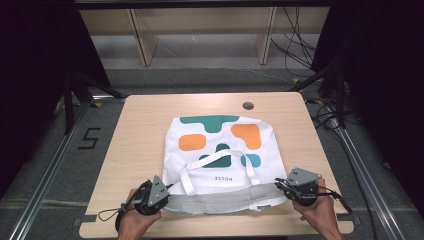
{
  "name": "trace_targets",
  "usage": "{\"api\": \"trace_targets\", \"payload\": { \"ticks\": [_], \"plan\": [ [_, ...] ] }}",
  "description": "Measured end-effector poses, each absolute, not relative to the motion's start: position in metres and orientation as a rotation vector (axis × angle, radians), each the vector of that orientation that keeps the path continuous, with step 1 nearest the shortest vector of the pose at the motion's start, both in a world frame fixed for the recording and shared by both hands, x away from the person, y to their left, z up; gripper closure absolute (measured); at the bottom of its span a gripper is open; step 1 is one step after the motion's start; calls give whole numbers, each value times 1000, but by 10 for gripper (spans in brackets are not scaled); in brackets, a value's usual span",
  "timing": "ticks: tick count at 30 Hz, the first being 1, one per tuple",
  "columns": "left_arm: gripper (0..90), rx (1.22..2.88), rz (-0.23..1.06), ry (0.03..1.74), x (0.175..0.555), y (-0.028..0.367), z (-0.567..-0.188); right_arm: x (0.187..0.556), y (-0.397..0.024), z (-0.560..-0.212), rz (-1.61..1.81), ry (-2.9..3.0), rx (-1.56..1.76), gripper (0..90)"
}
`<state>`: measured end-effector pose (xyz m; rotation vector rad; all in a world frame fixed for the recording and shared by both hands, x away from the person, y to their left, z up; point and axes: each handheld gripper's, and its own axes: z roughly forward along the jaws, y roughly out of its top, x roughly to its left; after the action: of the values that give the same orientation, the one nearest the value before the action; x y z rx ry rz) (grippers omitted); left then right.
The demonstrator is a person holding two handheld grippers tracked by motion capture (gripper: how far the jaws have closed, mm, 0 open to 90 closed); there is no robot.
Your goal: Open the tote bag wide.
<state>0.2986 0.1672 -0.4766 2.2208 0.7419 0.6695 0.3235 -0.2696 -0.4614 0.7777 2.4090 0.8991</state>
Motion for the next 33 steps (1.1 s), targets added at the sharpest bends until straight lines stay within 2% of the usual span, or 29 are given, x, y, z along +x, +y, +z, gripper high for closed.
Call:
{"api": "trace_targets", "payload": {
  "ticks": [5,10,14,17,22,29,33],
  "plan": [
    [867,2182,681,718,301,170,-460,323,-271,-448,944,2373,729,877],
    [867,2124,705,695,304,174,-426,329,-275,-422,1034,2342,718,880],
    [869,2118,742,672,308,174,-397,334,-275,-391,1058,2304,702,882],
    [868,2057,680,675,313,177,-379,341,-278,-365,1102,2284,686,882],
    [868,2028,679,662,318,182,-356,350,-277,-329,1160,2250,630,883],
    [869,1950,742,609,313,185,-319,351,-277,-282,1187,2197,586,884],
    [868,1871,690,592,309,190,-294,347,-279,-257,1212,2175,556,885]
  ]
}}
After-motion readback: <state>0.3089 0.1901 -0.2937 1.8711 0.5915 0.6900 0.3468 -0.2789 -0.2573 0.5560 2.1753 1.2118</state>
